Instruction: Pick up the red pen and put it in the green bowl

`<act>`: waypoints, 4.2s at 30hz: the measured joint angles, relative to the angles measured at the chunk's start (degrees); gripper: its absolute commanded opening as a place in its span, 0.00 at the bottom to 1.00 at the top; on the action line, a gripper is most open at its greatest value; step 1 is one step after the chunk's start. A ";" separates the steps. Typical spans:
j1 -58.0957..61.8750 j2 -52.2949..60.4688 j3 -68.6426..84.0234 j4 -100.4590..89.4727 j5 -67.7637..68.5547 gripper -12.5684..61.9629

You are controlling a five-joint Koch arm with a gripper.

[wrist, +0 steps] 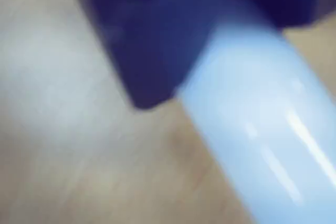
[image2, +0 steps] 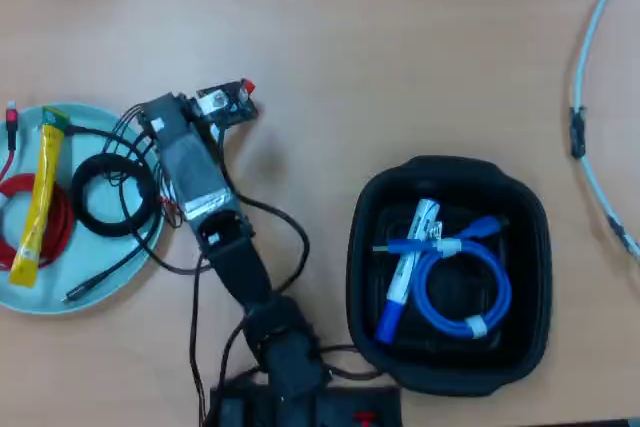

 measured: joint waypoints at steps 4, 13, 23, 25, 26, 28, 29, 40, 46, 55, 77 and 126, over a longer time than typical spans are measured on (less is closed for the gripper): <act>-0.09 6.86 0.88 1.49 0.53 0.09; -11.43 19.78 -0.88 2.29 9.67 0.09; -23.29 19.78 -5.19 2.37 22.06 0.09; -25.66 19.78 -5.19 0.88 25.66 0.09; -26.98 19.78 -5.19 -0.35 26.98 0.09; -29.18 19.07 -5.19 -2.99 28.21 0.09; -29.97 18.46 -5.19 -4.31 28.21 0.09; -34.89 10.11 -5.36 -16.87 28.30 0.09; -36.91 7.03 -5.36 -21.09 28.30 0.09; -38.06 0.18 -5.36 -31.11 28.30 0.10; -38.32 -1.05 -5.36 -32.70 28.39 0.56; 8.53 19.86 45.44 -28.65 24.61 0.54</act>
